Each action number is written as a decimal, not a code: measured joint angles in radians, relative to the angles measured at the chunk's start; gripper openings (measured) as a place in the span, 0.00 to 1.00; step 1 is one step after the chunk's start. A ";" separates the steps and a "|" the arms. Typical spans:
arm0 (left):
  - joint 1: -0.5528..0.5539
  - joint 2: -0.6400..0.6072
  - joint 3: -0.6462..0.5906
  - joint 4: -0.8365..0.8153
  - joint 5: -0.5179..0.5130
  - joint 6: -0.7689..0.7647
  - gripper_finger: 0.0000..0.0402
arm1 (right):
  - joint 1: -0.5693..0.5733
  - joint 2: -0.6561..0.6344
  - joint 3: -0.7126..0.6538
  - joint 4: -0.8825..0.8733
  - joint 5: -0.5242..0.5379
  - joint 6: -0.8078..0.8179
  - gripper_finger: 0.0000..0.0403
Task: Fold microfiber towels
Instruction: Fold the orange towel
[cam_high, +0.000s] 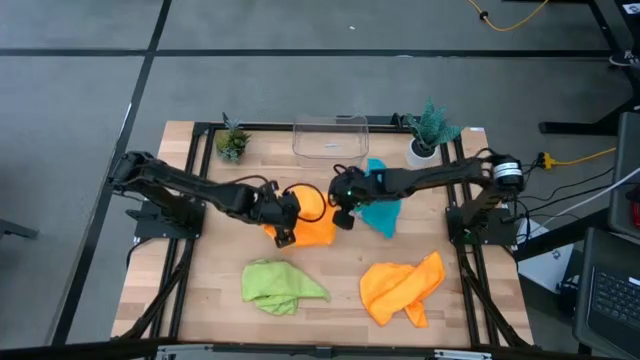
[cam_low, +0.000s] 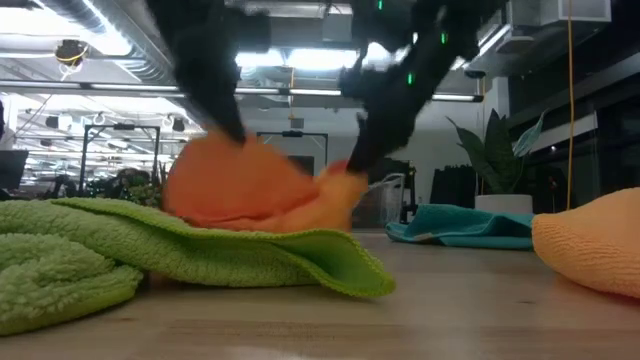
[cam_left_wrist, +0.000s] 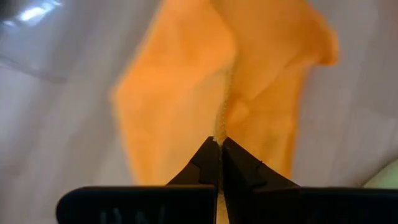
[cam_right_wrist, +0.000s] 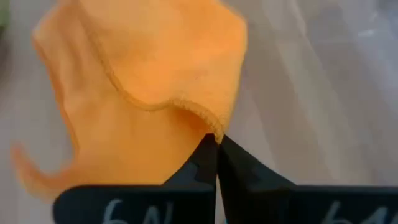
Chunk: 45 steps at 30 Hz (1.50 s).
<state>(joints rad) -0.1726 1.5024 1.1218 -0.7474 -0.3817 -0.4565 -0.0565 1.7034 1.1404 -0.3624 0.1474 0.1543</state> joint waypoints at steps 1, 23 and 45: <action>0.000 0.000 0.050 -0.062 -0.023 -0.001 0.00 | 0.000 -0.019 0.032 -0.058 0.005 -0.013 0.01; -0.009 0.000 0.666 -0.767 -0.375 -0.045 0.00 | 0.025 -0.092 0.605 -0.576 0.194 -0.157 0.00; -0.281 0.001 0.304 -0.507 0.351 -0.609 0.00 | 0.245 0.218 0.604 -0.621 -0.310 -0.026 0.00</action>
<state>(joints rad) -0.4537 1.5032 1.4256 -1.2543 -0.0307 -1.0653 0.1886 1.9214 1.7447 -0.9837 -0.1626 0.1284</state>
